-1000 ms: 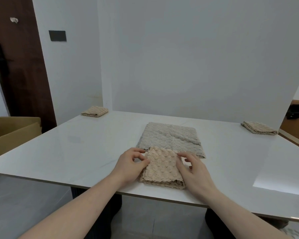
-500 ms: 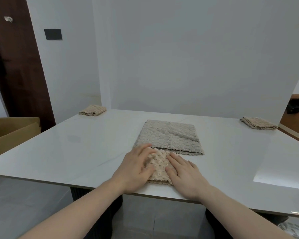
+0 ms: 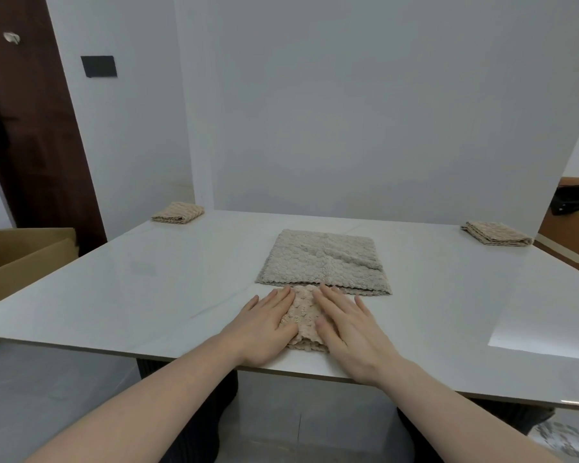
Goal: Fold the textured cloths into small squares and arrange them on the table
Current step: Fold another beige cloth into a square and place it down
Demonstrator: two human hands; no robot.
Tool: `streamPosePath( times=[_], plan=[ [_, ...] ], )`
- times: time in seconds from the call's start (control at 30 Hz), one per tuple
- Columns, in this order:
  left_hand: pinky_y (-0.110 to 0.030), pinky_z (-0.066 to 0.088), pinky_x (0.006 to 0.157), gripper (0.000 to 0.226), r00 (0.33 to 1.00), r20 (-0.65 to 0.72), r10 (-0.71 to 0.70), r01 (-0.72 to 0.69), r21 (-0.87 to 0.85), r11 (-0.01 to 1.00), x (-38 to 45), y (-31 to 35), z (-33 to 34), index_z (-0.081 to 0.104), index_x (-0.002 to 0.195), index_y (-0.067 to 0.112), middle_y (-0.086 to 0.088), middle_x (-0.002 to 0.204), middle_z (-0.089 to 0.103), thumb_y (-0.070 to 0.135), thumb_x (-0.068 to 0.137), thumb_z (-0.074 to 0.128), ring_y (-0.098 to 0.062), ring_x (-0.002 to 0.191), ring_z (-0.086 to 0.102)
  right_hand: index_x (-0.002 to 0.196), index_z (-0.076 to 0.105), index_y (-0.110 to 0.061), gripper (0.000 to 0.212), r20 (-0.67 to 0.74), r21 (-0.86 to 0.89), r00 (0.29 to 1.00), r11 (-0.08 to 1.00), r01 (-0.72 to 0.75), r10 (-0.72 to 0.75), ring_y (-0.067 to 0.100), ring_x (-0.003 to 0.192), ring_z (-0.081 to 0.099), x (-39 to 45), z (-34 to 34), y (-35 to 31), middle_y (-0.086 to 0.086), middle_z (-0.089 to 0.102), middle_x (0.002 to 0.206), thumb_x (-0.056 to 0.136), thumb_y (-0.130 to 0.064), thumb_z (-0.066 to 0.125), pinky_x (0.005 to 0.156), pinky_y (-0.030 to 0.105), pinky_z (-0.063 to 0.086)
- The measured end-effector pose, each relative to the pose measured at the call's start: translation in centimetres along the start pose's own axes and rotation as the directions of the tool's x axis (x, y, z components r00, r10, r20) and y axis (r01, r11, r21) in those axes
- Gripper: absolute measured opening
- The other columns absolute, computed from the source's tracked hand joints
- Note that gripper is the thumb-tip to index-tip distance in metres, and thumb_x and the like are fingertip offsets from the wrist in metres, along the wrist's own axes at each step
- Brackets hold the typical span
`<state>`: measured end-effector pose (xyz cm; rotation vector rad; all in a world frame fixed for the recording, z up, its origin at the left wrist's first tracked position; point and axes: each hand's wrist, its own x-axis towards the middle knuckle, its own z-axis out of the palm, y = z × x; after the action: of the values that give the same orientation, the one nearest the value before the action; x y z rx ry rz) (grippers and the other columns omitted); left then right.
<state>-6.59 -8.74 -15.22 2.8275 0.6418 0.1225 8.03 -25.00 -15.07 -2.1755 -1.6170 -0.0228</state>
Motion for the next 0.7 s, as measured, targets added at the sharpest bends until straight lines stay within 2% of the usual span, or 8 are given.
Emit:
streamPosePath(
  times=[0.07,0.13,0.27,0.47,0.6,0.7],
  plan=[
    [-0.035,-0.004,0.128,0.070,1.000,0.002,-0.007,0.007,0.001,1.000,0.1,0.0,0.1,-0.001,0.164,0.028,0.014,0.170,-0.009,0.048,0.102,0.024,-0.002,0.155,-0.009,0.164,0.014,-0.033,0.060,0.109,-0.014,0.992,0.998,-0.063,0.064,0.002,0.156,-0.005,0.4,0.2,0.1,-0.018,0.004,0.170,0.108,-0.050,0.025,0.129,0.044,-0.002],
    [-0.036,-0.005,0.128,0.072,1.000,-0.003,-0.020,0.020,-0.009,1.000,0.1,-0.1,0.2,0.000,0.164,0.026,0.013,0.170,-0.007,0.049,0.100,0.023,-0.002,0.155,-0.007,0.164,0.012,-0.032,0.061,0.142,-0.034,0.984,0.994,-0.102,0.106,0.003,0.156,-0.006,0.6,0.2,-0.1,-0.019,0.002,0.170,0.107,-0.050,0.024,0.129,0.047,-0.002],
    [-0.039,-0.007,0.128,0.080,0.997,-0.036,-0.068,0.067,-0.010,0.998,0.2,-0.1,0.3,0.005,0.164,0.024,0.011,0.171,-0.002,0.054,0.091,0.016,-0.001,0.155,-0.002,0.165,0.006,-0.029,0.063,0.153,-0.060,0.975,0.986,-0.155,0.163,0.004,0.157,-0.008,0.7,0.4,-0.3,-0.017,-0.002,0.171,0.106,-0.049,0.022,0.128,0.050,-0.005],
    [-0.047,-0.013,0.126,0.072,0.986,-0.037,-0.160,0.162,0.028,0.986,-0.4,0.5,0.1,0.003,0.164,0.026,0.013,0.170,-0.002,0.054,0.099,0.018,-0.010,0.157,0.000,0.164,-0.003,-0.018,0.074,0.161,-0.110,0.944,0.956,-0.272,0.287,0.011,0.158,-0.005,0.6,0.3,-1.0,-0.006,-0.007,0.172,0.103,-0.053,0.020,0.127,0.053,-0.009],
    [-0.051,-0.016,0.124,0.078,0.965,-0.019,-0.263,0.264,0.040,0.964,-0.1,1.0,0.2,-0.001,0.164,0.019,0.006,0.172,-0.003,0.057,0.097,0.013,-0.013,0.158,-0.005,0.164,-0.003,-0.015,0.080,0.146,-0.124,0.923,0.932,-0.340,0.356,0.015,0.159,-0.006,0.4,0.2,-1.4,-0.002,-0.005,0.173,0.100,-0.057,0.020,0.126,0.055,-0.009],
    [-0.051,-0.015,0.125,0.079,0.950,-0.056,-0.307,0.309,0.028,0.951,-0.3,1.5,0.2,0.003,0.164,0.016,-0.001,0.172,-0.002,0.057,0.097,0.013,-0.018,0.158,-0.005,0.164,-0.003,-0.015,0.081,0.133,-0.106,0.918,0.926,-0.361,0.373,0.017,0.159,-0.005,0.2,0.3,-1.5,-0.001,-0.003,0.173,0.099,-0.058,0.019,0.126,0.054,-0.008]
  ],
)
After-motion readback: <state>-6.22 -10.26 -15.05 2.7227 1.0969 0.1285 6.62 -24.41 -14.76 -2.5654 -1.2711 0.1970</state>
